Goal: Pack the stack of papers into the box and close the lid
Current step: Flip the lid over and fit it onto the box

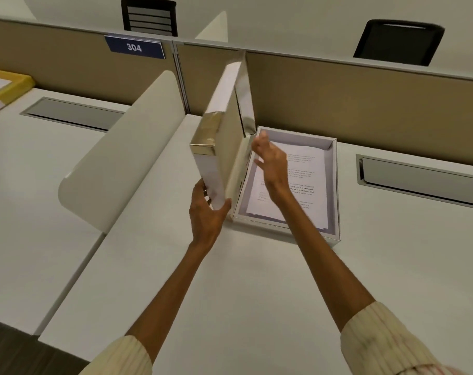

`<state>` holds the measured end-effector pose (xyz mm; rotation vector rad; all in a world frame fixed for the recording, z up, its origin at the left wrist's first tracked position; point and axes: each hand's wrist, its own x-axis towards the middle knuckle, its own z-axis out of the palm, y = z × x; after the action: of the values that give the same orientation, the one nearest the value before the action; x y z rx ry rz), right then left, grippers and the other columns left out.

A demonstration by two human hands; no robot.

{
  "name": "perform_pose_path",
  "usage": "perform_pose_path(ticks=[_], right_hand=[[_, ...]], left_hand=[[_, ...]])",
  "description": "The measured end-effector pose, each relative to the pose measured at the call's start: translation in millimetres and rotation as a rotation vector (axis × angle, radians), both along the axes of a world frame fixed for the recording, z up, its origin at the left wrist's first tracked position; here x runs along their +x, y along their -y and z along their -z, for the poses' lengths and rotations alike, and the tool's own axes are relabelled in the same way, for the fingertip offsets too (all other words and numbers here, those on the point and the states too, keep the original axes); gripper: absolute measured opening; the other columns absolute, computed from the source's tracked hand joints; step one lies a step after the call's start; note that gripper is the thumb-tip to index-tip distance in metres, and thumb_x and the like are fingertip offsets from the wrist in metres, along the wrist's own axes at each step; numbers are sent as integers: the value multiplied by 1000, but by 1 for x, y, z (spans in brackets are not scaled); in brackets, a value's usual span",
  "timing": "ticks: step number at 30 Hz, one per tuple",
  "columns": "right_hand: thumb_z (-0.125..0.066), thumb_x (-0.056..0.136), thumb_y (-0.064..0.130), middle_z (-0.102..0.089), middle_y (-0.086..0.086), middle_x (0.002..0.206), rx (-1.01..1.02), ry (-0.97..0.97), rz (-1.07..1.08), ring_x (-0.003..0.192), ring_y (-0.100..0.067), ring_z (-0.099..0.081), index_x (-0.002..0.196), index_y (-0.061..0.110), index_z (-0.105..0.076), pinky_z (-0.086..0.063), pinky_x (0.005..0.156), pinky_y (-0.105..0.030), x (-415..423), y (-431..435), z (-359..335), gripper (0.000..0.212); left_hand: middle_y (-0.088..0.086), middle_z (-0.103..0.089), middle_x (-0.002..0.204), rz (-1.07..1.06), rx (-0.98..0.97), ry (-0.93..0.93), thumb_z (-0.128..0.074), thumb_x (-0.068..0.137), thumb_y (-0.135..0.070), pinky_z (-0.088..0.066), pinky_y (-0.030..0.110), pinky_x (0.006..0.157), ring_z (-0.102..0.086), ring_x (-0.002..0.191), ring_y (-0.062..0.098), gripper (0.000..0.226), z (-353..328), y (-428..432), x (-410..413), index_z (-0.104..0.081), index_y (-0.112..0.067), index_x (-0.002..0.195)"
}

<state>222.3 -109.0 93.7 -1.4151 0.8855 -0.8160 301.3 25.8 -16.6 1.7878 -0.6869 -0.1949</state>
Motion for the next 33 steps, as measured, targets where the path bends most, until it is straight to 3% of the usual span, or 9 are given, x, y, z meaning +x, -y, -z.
perform_pose_path(ticks=[7, 9, 11, 14, 20, 23, 25, 29, 33], right_hand=[[-60, 90, 46, -53, 4, 64, 24, 39, 183, 61, -7, -51, 66, 18, -49, -46, 62, -18, -14, 20, -36, 38], [-65, 84, 51, -61, 0, 80, 42, -36, 206, 74, -11, -58, 89, 13, -57, -50, 70, -24, -23, 25, -33, 39], [-72, 77, 52, -65, -6, 104, 79, -145, 196, 91, -18, -63, 118, 11, -53, -53, 80, -29, -34, 27, -32, 61], [-79, 72, 44, -65, -10, 110, 92, -248, 231, 95, -24, -66, 123, 12, -50, -54, 82, -29, -47, 32, -29, 67], [-79, 75, 30, -62, -3, 94, 107, -270, 278, 80, -19, -63, 106, 12, -54, -58, 76, -29, -68, 41, -14, 44], [-78, 77, 27, -58, 2, 84, 139, -248, 282, 72, -16, -60, 103, 15, -51, -54, 65, -23, -82, 46, -4, 39], [-77, 78, 27, -59, -1, 88, 193, -235, 268, 72, -15, -60, 112, 10, -52, -51, 59, -20, -94, 50, 7, 46], [-75, 80, 30, -61, -1, 91, 265, -278, 256, 69, -13, -61, 118, 8, -52, -46, 41, -12, -118, 57, 29, 49], [-68, 85, 35, -67, -12, 105, 283, -390, 254, 74, -18, -64, 112, 6, -57, -48, 56, -21, -132, 62, 54, 41]], left_hand=[[8, -63, 119, 22, 125, 365, -81, 77, -33, -60, 36, 87, -67, 102, 24, 62, -8, 18, -33, -50, -16, 128], [10, -65, 117, 26, 138, 403, -82, 76, -33, -63, 40, 85, -68, 99, 25, 60, -11, 23, -38, -54, -13, 126], [9, -64, 118, 66, 151, 460, -78, 77, -45, -62, 36, 85, -66, 103, 23, 64, -10, 23, -40, -55, -14, 127], [6, -60, 123, 174, 163, 500, -57, 82, -66, -58, 25, 80, -60, 110, 18, 69, -11, 19, -37, -51, -18, 131], [3, -70, 107, 175, 90, 461, -50, 98, -35, -58, 21, 64, -67, 93, 16, 26, -15, 27, -24, -66, -17, 110], [2, -74, 95, 162, 136, 392, -59, 95, -29, -63, 31, 71, -63, 78, 7, 18, -17, 38, -10, -71, -15, 97], [2, -74, 101, 164, 213, 349, -64, 90, -39, -62, 34, 82, -66, 87, 10, 26, -15, 42, 3, -70, -16, 102], [10, -52, 141, 145, 478, 82, -69, 76, -64, -50, 44, 99, -50, 130, 27, 78, -5, 47, 22, -50, -16, 135], [19, -52, 142, 257, 653, -196, -67, 70, -71, -48, 52, 106, -53, 129, 38, 99, 4, 57, 35, -43, -5, 139]])
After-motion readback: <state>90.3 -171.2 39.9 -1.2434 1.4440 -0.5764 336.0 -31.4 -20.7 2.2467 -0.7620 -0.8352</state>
